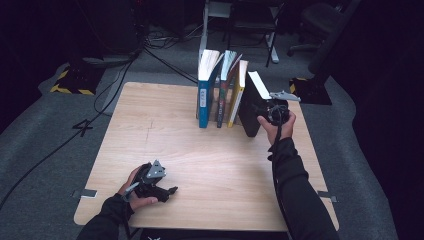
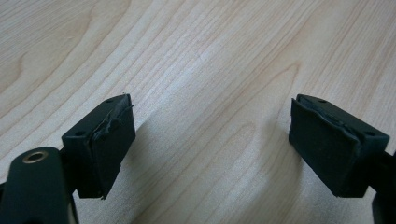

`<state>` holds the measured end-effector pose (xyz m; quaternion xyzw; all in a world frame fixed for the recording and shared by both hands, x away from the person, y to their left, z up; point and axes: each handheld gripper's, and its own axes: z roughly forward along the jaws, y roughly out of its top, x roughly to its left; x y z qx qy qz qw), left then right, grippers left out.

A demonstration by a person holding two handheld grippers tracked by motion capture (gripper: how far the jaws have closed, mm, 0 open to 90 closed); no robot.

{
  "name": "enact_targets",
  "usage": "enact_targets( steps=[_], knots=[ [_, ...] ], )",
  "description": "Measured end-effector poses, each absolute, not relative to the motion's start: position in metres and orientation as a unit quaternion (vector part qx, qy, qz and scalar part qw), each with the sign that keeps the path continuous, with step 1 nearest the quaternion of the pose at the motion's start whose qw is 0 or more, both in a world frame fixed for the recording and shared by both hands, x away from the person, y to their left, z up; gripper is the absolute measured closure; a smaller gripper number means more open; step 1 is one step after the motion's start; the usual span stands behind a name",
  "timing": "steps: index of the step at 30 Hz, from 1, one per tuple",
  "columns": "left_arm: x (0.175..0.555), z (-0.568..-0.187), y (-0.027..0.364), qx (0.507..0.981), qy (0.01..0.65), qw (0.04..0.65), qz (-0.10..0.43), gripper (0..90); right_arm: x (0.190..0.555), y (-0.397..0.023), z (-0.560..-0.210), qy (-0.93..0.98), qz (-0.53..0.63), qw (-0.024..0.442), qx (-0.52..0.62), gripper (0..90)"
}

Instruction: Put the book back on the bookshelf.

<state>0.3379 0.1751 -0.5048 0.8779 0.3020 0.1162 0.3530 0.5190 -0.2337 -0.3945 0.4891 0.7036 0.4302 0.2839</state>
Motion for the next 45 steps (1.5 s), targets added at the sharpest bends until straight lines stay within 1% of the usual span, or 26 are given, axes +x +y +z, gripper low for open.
enact_targets(
  steps=[1,4,8,9,10,11,12,13,14,15,16,18,20,26,29,34,36,41,42,43,44,45],
  knots=[
    [0.338,-0.505,0.175,0.877,0.303,0.353,0.116,14.8,0.519,-0.234,-0.395,0.704,0.430,0.284,0.489,38.5],
    [0.338,-0.505,0.175,0.877,0.304,0.353,0.116,14.9,0.514,-0.240,-0.413,0.707,0.442,0.271,0.481,39.7],
    [0.338,-0.505,0.175,0.877,0.304,0.353,0.116,14.8,0.513,-0.243,-0.439,0.710,0.457,0.255,0.472,44.9],
    [0.338,-0.505,0.175,0.877,0.304,0.353,0.116,14.8,0.514,-0.240,-0.448,0.709,0.457,0.262,0.469,46.5],
    [0.338,-0.505,0.175,0.877,0.304,0.353,0.116,14.8,0.514,-0.240,-0.448,0.709,0.457,0.262,0.469,46.5],
    [0.338,-0.505,0.175,0.877,0.303,0.353,0.117,14.8,0.515,-0.238,-0.452,0.703,0.461,0.275,0.466,46.8],
    [0.338,-0.505,0.175,0.877,0.304,0.353,0.116,14.8,0.515,-0.238,-0.452,0.703,0.461,0.275,0.466,46.8],
    [0.338,-0.505,0.175,0.877,0.304,0.353,0.116,14.8,0.516,-0.236,-0.453,0.696,0.469,0.287,0.462,46.6],
    [0.338,-0.505,0.175,0.877,0.304,0.353,0.116,14.8,0.516,-0.236,-0.453,0.696,0.469,0.287,0.462,46.6],
    [0.338,-0.505,0.175,0.877,0.304,0.353,0.116,14.8,0.518,-0.233,-0.452,0.694,0.466,0.302,0.458,46.7],
    [0.338,-0.505,0.175,0.877,0.304,0.353,0.116,14.8,0.518,-0.233,-0.452,0.694,0.466,0.302,0.458,46.7],
    [0.338,-0.505,0.175,0.877,0.304,0.353,0.116,14.8,0.521,-0.229,-0.450,0.695,0.464,0.308,0.454,45.5],
    [0.338,-0.505,0.175,0.877,0.304,0.353,0.116,14.8,0.521,-0.222,-0.448,0.698,0.452,0.325,0.451,45.3],
    [0.338,-0.505,0.175,0.877,0.304,0.353,0.115,14.8,0.519,-0.216,-0.443,0.685,0.451,0.337,0.462,46.5],
    [0.338,-0.505,0.175,0.877,0.304,0.353,0.115,14.7,0.520,-0.215,-0.440,0.685,0.449,0.336,0.465,46.1],
    [0.338,-0.505,0.175,0.877,0.303,0.353,0.115,14.7,0.520,-0.209,-0.417,0.668,0.462,0.354,0.464,46.0],
    [0.338,-0.505,0.175,0.877,0.303,0.353,0.116,14.7,0.523,-0.205,-0.410,0.675,0.444,0.362,0.464,46.5],
    [0.338,-0.505,0.175,0.877,0.304,0.354,0.115,14.7,0.530,-0.204,-0.402,0.678,0.441,0.350,0.474,45.8],
    [0.338,-0.505,0.175,0.877,0.303,0.354,0.115,14.7,0.533,-0.206,-0.400,0.683,0.442,0.338,0.474,43.9],
    [0.338,-0.505,0.175,0.878,0.302,0.354,0.115,14.6,0.538,-0.208,-0.391,0.691,0.446,0.328,0.464,40.2],
    [0.338,-0.505,0.175,0.878,0.302,0.354,0.115,14.5,0.537,-0.207,-0.385,0.684,0.448,0.340,0.464,40.1],
    [0.338,-0.505,0.175,0.878,0.302,0.354,0.115,14.5,0.537,-0.207,-0.385,0.684,0.448,0.340,0.464,40.1]
  ],
)
